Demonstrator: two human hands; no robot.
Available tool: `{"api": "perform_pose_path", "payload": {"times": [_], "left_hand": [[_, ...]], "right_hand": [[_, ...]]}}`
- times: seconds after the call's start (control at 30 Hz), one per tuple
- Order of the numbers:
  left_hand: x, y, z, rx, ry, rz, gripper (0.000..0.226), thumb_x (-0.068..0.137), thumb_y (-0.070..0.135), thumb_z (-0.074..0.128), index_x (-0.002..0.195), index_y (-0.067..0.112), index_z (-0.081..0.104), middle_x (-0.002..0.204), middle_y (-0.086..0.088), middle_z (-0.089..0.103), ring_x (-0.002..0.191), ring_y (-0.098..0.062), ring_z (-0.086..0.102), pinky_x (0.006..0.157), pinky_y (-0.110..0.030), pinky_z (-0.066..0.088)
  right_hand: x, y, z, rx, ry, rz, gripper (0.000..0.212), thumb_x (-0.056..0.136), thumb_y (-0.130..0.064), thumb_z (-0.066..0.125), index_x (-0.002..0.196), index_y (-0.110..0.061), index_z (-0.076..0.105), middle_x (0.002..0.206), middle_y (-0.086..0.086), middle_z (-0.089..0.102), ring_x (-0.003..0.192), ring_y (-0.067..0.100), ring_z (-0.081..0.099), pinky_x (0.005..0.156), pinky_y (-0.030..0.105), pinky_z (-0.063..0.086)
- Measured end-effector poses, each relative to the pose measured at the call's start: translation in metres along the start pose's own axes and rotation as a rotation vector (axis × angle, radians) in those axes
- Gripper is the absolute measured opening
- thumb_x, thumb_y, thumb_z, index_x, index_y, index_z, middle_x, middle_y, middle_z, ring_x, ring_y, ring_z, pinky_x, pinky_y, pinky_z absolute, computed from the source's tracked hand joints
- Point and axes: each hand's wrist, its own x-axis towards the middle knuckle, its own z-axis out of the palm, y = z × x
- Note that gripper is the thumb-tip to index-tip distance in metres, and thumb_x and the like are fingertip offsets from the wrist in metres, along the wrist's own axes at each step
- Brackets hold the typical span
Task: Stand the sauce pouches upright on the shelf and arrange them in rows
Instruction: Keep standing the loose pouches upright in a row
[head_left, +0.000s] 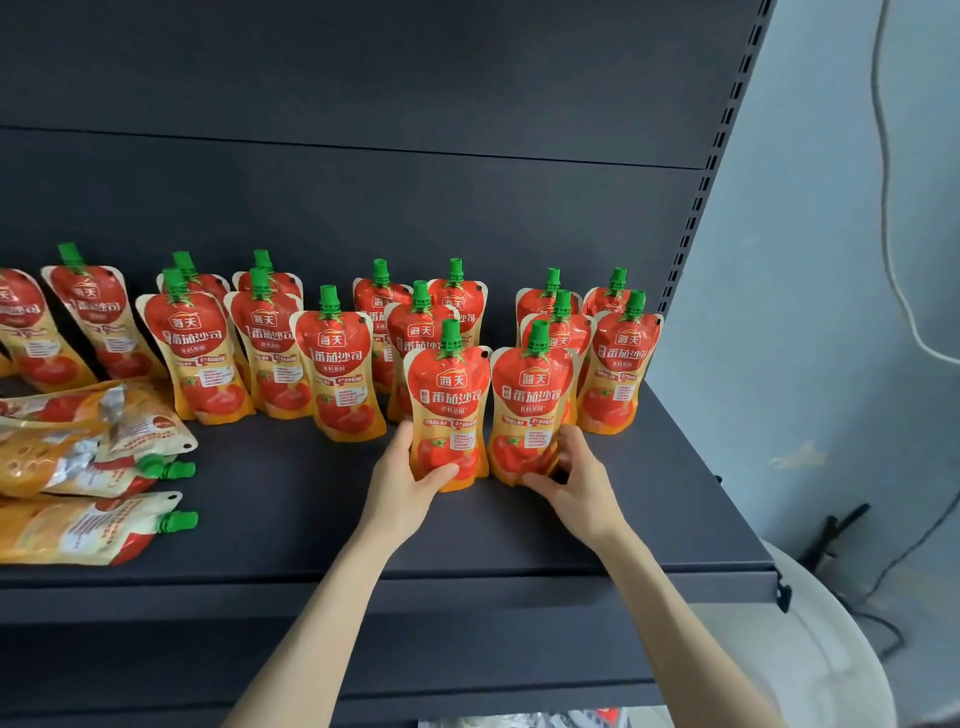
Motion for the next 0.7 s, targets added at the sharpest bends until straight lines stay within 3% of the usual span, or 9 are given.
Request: {"api": "perform_pose_path", "payload": {"times": [0.17,0.3,0.53,0.7], "left_hand": [[0.0021,-0.0047,-0.0002,0.041,0.055,0.010,0.044,0.080,0.022,0.071,0.115,0.027,0.045,0.111,0.011,0.058,0.101,-0.007,0.057,0.084,-0.023,0.048],[0.0020,-0.0037,0.0001,0.071,0.088,0.017,0.047,0.081,0.023,0.071,0.119,0.023,0.044,0.112,0.011,0.056,0.101,-0.006,0.054,0.083,-0.022,0.046],[0.0004,0.0002,0.0020,0.100,0.104,-0.006,0.043,0.080,0.024,0.071,0.113,0.026,0.043,0.109,0.011,0.054,0.098,-0.006,0.053,0.080,-0.020,0.045],[0.0003,0.0002,0.0024,0.130,0.093,-0.058,0.049,0.081,0.027,0.071,0.121,0.018,0.046,0.116,0.003,0.058,0.107,-0.015,0.057,0.084,-0.028,0.047]], "right_hand": [[0.0015,-0.0002,-0.0034,-0.031,-0.008,0.009,0.056,0.084,-0.006,0.067,0.132,-0.015,0.039,0.120,-0.007,0.056,0.107,0.008,0.052,0.077,0.000,0.042],[0.0046,0.0008,-0.0088,-0.056,-0.037,0.026,0.054,0.085,-0.008,0.065,0.132,-0.015,0.039,0.128,-0.001,0.057,0.115,0.015,0.053,0.090,0.019,0.039],[0.0037,0.0024,-0.0083,-0.081,-0.030,0.029,0.054,0.087,-0.008,0.063,0.134,-0.014,0.037,0.134,0.001,0.053,0.123,0.018,0.050,0.097,0.023,0.038],[0.0052,0.0044,-0.0071,-0.115,-0.021,0.052,0.056,0.086,-0.011,0.064,0.135,-0.014,0.036,0.136,0.004,0.051,0.127,0.021,0.046,0.106,0.036,0.039]]}}
